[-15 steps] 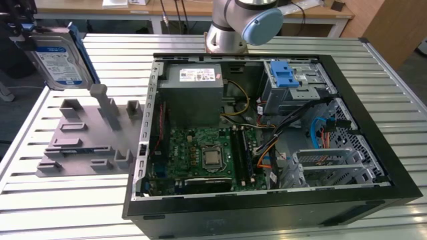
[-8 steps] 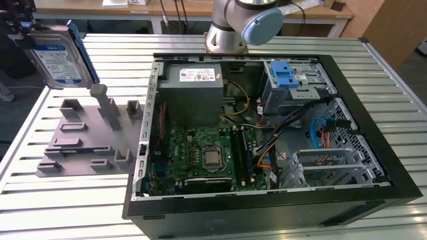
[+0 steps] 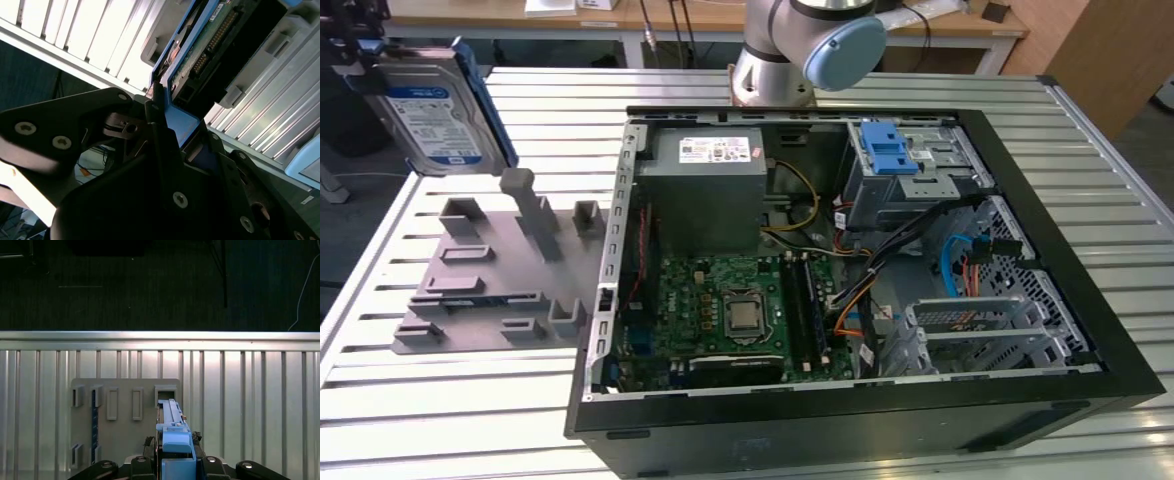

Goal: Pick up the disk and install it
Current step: 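Pick up the disk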

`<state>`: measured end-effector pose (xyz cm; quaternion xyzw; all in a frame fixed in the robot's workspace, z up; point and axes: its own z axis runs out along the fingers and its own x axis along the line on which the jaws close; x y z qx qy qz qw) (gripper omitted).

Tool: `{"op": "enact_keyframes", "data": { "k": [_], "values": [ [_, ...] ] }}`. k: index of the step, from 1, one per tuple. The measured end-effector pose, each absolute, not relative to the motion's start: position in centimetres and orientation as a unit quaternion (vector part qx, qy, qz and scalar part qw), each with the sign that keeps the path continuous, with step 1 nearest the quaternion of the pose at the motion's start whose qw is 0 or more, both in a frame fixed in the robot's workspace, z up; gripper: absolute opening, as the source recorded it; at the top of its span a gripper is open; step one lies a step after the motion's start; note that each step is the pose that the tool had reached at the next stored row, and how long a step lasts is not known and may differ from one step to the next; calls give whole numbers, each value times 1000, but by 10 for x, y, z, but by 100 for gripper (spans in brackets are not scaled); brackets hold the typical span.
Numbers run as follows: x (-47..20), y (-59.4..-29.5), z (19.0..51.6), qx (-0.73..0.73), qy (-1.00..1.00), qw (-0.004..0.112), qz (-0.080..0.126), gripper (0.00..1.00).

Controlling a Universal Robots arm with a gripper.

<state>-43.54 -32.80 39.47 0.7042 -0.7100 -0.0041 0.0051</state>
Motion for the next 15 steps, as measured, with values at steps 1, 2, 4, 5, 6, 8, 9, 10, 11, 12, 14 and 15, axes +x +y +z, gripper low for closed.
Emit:
{"op": "enact_keyframes", "data": {
  "k": [1, 2, 4, 5, 6, 8, 9, 10, 11, 12, 14, 15],
  "values": [
    [-435, -328, 395, 704, -710, 5, -4, 36],
    [-435, -328, 396, 704, -710, 5, -4, 36],
    [-435, -328, 398, 704, -710, 5, -4, 36],
    [-435, -328, 398, 704, -710, 5, -4, 36],
    [-435, -328, 399, 704, -710, 5, -4, 36],
    [-435, -328, 400, 704, -710, 5, -4, 36],
    [-435, -328, 401, 704, -710, 5, -4, 36],
    [-435, -328, 402, 704, -710, 5, -4, 36],
    [-435, -328, 402, 704, -710, 5, -4, 36],
    [-435, -328, 403, 704, -710, 5, -4, 36],
    [-435, -328, 404, 704, -710, 5, -4, 36],
    [-435, -328, 405, 704, -710, 5, -4, 36]
  ]
}}
